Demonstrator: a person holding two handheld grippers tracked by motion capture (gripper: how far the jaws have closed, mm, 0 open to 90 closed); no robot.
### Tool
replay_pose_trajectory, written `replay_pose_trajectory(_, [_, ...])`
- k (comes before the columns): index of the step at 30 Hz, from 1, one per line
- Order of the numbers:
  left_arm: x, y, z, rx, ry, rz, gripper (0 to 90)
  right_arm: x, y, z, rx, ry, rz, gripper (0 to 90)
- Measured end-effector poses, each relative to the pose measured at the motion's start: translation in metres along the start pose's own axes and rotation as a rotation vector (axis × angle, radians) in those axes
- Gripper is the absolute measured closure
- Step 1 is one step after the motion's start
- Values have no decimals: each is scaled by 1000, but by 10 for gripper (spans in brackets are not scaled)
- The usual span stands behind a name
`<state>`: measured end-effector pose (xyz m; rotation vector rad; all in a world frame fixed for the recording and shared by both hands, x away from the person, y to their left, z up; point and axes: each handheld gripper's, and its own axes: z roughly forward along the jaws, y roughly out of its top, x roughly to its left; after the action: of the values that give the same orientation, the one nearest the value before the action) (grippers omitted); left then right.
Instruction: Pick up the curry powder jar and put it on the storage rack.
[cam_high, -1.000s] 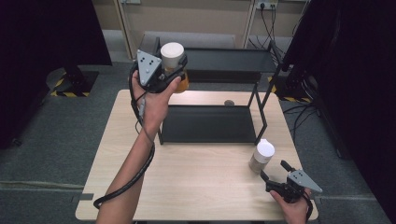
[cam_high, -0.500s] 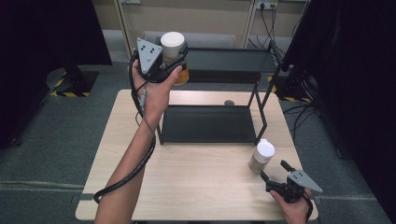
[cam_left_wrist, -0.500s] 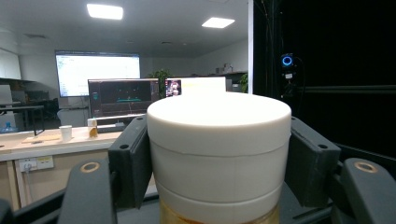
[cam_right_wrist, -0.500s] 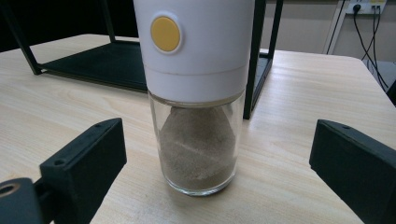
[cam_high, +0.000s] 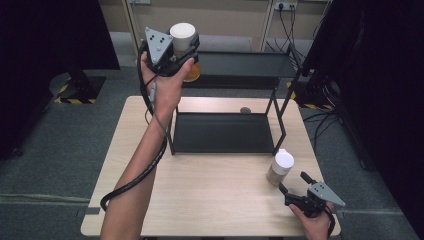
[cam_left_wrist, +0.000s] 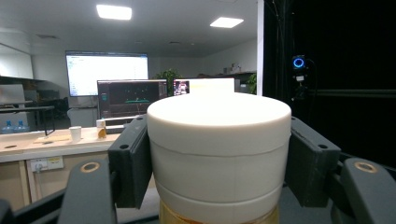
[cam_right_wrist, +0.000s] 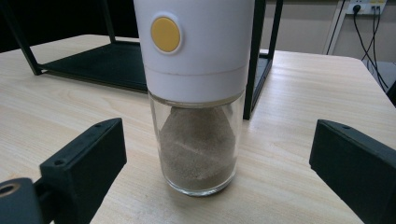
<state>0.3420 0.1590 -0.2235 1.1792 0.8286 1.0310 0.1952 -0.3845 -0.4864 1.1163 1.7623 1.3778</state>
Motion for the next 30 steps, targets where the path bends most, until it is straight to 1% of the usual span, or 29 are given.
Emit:
replay_pose_trajectory(8, [1,1,12,7,16,5,336,0,0,0,-1,1,0,42])
replay_pose_trajectory(13, [4,1,22,20,30,10,336,0,0,0,0,2,0,42])
replay_pose_trajectory(16, [7,0,26,22,29,3,337,0,0,0,-1,2,0,42])
replay_pose_trajectory(18, [8,-1,31,32,39,12,336,0,0,0,-1,3,0,42])
replay_pose_trajectory(22, [11,-1,38,38,54,5,336,-1,0,0,-2,3,1,42])
replay_pose_trajectory(25, [12,-2,43,47,65,8,337,-1,0,0,-2,3,2,42])
replay_pose_trajectory(28, [13,-3,48,51,65,9,337,-1,0,0,-2,4,0,42])
replay_pose_trajectory(30, [15,-5,51,46,56,2,336,-1,-1,0,-3,5,0,42])
